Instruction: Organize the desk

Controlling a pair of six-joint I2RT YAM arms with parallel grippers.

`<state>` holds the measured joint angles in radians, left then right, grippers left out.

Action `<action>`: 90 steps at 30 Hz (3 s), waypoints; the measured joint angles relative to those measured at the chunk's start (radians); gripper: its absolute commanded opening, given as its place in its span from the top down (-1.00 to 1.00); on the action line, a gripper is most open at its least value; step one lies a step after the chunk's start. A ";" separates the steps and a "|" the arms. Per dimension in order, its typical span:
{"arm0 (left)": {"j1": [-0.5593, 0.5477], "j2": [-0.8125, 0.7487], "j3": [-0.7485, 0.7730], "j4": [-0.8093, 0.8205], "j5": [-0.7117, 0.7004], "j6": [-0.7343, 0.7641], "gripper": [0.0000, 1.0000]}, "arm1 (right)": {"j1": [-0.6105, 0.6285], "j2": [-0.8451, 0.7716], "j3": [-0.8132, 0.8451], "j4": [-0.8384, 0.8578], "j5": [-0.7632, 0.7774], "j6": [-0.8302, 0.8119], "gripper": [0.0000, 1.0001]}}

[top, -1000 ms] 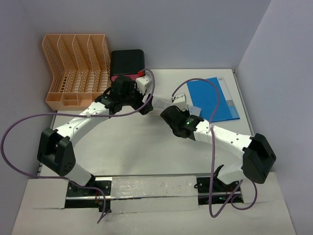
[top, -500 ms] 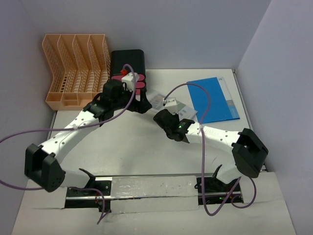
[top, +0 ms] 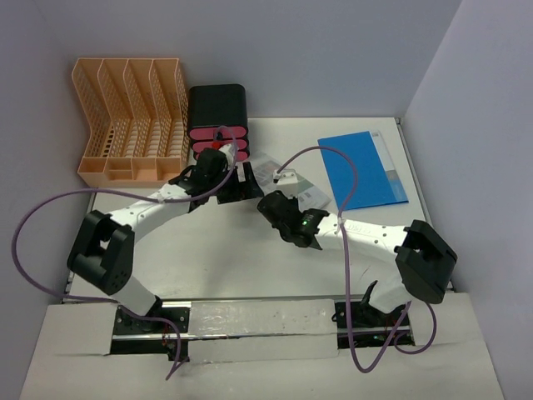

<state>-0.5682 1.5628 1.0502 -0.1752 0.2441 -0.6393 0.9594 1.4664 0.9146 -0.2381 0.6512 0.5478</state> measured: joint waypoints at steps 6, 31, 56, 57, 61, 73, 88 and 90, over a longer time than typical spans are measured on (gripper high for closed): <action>0.023 0.082 0.024 0.018 0.022 -0.059 -0.98 | 0.010 0.000 0.000 0.005 0.006 0.005 1.00; 0.060 0.323 0.160 0.109 0.195 -0.067 1.00 | 0.144 -0.003 -0.074 0.078 -0.085 -0.019 0.48; 0.108 -0.354 0.525 -0.178 0.061 0.714 1.00 | 0.184 -0.806 -0.255 -0.033 -0.030 0.025 -0.77; 0.149 -0.366 0.556 -0.182 0.033 0.749 1.00 | 0.184 -0.808 -0.262 -0.032 -0.025 0.019 -0.77; 0.353 -0.410 0.592 -0.172 -0.052 0.858 1.00 | 0.184 -0.791 -0.286 -0.031 -0.014 -0.010 -0.77; 0.907 -0.202 0.593 -0.040 0.004 0.964 1.00 | 0.184 -0.606 -0.298 0.036 -0.003 -0.112 -0.80; 0.985 -0.078 0.471 0.315 0.150 0.849 1.00 | 0.166 -0.589 -0.339 0.097 0.020 -0.193 -0.86; 0.985 -0.058 0.471 0.375 0.146 0.826 1.00 | 0.163 -0.589 -0.340 0.100 0.023 -0.208 -0.86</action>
<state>0.4171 1.5049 1.5215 0.1994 0.3901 0.1870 1.1229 0.8772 0.5747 -0.1383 0.6738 0.3402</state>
